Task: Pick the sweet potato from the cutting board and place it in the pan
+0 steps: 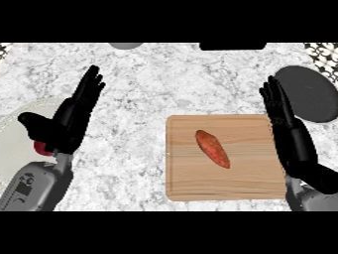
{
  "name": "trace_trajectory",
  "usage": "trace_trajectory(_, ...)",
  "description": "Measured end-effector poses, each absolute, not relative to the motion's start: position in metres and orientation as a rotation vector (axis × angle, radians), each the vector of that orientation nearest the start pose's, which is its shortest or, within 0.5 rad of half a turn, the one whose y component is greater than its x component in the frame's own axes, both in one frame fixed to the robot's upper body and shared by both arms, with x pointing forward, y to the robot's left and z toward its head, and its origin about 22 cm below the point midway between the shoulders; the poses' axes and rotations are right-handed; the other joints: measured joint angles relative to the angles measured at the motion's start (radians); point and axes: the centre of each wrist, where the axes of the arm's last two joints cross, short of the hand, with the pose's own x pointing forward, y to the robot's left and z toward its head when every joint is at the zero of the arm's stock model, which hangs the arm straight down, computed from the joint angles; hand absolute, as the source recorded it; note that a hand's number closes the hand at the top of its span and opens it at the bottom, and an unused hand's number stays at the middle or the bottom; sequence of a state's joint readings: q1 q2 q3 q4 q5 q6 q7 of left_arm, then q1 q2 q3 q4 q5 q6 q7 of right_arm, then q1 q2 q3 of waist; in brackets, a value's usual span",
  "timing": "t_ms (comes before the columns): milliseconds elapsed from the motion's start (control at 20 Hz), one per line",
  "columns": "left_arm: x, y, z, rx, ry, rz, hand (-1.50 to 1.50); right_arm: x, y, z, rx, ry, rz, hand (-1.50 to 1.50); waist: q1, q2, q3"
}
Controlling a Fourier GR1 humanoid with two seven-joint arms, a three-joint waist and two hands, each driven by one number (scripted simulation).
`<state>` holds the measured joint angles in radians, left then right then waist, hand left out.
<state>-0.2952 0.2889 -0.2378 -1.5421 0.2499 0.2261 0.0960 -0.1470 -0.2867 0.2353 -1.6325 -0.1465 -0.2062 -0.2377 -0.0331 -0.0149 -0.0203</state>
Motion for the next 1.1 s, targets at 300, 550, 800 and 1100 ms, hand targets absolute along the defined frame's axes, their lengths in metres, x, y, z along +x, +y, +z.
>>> trace_trajectory(300, 0.297, 0.213, 0.070, 0.004, -1.634, -0.288, 0.00, 0.299, -0.230, 0.037, 0.030, -1.642, 0.398, -1.50, 0.090, 0.032, 0.016)
trace_trajectory(550, 0.292, 0.217, 0.060, 0.024, -1.569, -0.366, 0.00, 0.319, -0.257, 0.024, -0.276, -1.480, 0.765, -1.50, 0.114, 0.036, 0.016)
trace_trajectory(800, 0.286, 0.235, 0.062, 0.056, -1.528, -0.375, 0.00, 0.337, -0.256, -0.014, -0.245, -1.412, 0.778, -1.50, 0.078, 0.025, 0.019)
trace_trajectory(1100, 0.282, 0.243, 0.059, 0.078, -1.509, -0.370, 0.00, 0.359, -0.251, 0.003, -0.270, -1.247, 1.061, -1.50, 0.059, 0.018, 0.019)
